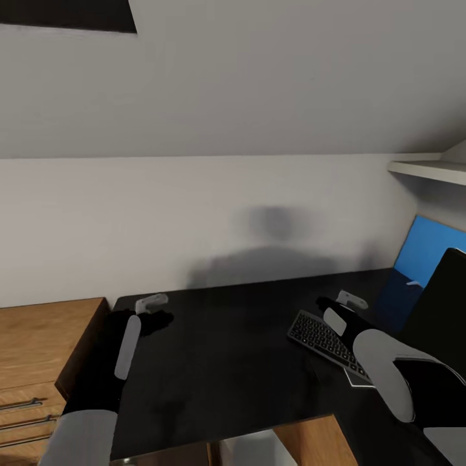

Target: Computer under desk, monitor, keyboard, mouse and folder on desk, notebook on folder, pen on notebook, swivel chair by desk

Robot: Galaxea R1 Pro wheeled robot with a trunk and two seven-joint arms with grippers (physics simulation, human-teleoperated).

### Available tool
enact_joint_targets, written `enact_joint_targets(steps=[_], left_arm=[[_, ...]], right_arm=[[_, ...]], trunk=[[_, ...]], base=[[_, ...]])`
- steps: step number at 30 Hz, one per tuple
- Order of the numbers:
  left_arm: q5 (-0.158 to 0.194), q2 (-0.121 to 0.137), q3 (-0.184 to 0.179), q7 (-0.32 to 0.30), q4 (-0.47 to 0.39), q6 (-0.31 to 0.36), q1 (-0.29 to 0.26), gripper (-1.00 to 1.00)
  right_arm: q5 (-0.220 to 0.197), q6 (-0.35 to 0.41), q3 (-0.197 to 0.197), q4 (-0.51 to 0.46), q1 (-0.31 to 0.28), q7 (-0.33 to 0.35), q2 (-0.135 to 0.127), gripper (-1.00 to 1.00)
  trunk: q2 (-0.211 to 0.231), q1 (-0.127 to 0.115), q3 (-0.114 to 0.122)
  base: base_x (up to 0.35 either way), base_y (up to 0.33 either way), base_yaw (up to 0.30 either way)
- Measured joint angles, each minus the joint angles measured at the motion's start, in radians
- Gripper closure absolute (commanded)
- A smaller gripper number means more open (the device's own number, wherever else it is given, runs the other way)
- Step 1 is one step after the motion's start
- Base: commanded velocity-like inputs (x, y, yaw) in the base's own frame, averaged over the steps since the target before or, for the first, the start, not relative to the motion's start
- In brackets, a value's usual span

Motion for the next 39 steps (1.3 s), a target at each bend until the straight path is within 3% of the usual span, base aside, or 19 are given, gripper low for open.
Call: enact_joint_targets(steps=[1,3,7,10,14,16,18,23,26,31,32,34,35,39], left_arm=[[0.002,0.000,0.010,0.000,0.047,0.002,-0.030,-1.00],[0.019,0.002,0.067,-0.001,0.251,0.007,-0.167,-1.00],[0.059,0.004,0.100,-0.003,0.416,0.011,-0.299,-1.00],[0.103,0.002,0.107,-0.004,0.467,0.011,-0.344,-1.00],[0.149,-0.001,0.109,-0.005,0.487,0.010,-0.363,-1.00],[0.182,-0.003,0.110,-0.008,0.488,0.010,-0.372,-1.00],[0.188,-0.003,0.111,-0.009,0.464,0.011,-0.374,-1.00],[0.194,-0.007,0.111,-0.012,0.371,0.018,-0.374,-1.00],[0.206,-0.020,0.111,-0.015,0.347,0.017,-0.372,-1.00],[0.269,-0.067,0.112,-0.015,0.252,0.017,-0.370,-1.00],[0.338,-0.068,0.112,-0.015,0.169,0.016,-0.352,-1.00],[0.371,-0.068,0.112,-0.015,0.148,0.017,-0.340,-1.00],[0.404,-0.068,0.112,-0.015,0.136,0.016,-0.331,-1.00],[0.462,-0.068,0.113,-0.014,0.123,0.017,-0.316,-1.00]], right_arm=[[0.000,0.000,0.000,0.000,0.000,0.000,0.000,-1.00],[0.000,0.000,0.000,0.000,0.001,-0.001,0.001,-1.00],[0.000,0.000,0.000,0.002,0.000,-0.002,0.001,-1.00],[0.000,0.000,0.000,0.007,0.000,-0.002,0.002,-1.00],[0.000,0.000,0.000,0.009,0.000,-0.003,0.002,-1.00],[-0.001,0.001,-0.001,0.010,0.000,-0.003,0.001,-1.00],[-0.002,0.003,-0.001,0.011,0.000,-0.004,0.001,-1.00],[-0.016,0.110,-0.003,0.011,-0.001,-0.001,-0.001,-1.00],[-0.022,0.128,-0.002,0.010,-0.001,-0.001,-0.001,-1.00],[-0.025,0.137,-0.002,0.007,-0.001,-0.001,-0.001,-1.00],[-0.025,0.137,-0.002,0.005,-0.001,-0.001,-0.002,-1.00],[-0.025,0.137,-0.002,0.004,-0.001,-0.001,-0.002,-1.00],[-0.025,0.136,-0.002,0.003,-0.001,-0.001,-0.001,-1.00],[-0.025,0.127,-0.001,0.004,-0.001,-0.001,0.000,-1.00]], trunk=[[-0.007,0.004,-0.003],[-0.021,0.012,-0.009],[-0.049,0.027,-0.022],[-0.070,0.038,-0.031],[-0.098,0.054,-0.044],[-0.112,0.061,-0.050],[-0.126,0.069,-0.056],[-0.161,0.088,-0.072],[-0.182,0.100,-0.082],[-0.217,0.119,-0.097],[-0.224,0.123,-0.100],[-0.238,0.130,-0.107],[-0.245,0.134,-0.110],[-0.273,0.150,-0.122]], base=[[0.000,0.000,0.000],[0.000,0.000,0.000],[0.000,0.000,0.000],[0.000,0.000,0.000],[0.000,0.000,0.000],[0.000,0.000,0.000],[0.000,0.000,0.000],[0.000,0.000,0.000],[0.000,0.000,0.000],[0.000,0.000,0.000],[0.000,0.000,0.000],[0.000,0.000,0.000],[0.000,0.000,0.000],[0.000,0.000,0.000]])
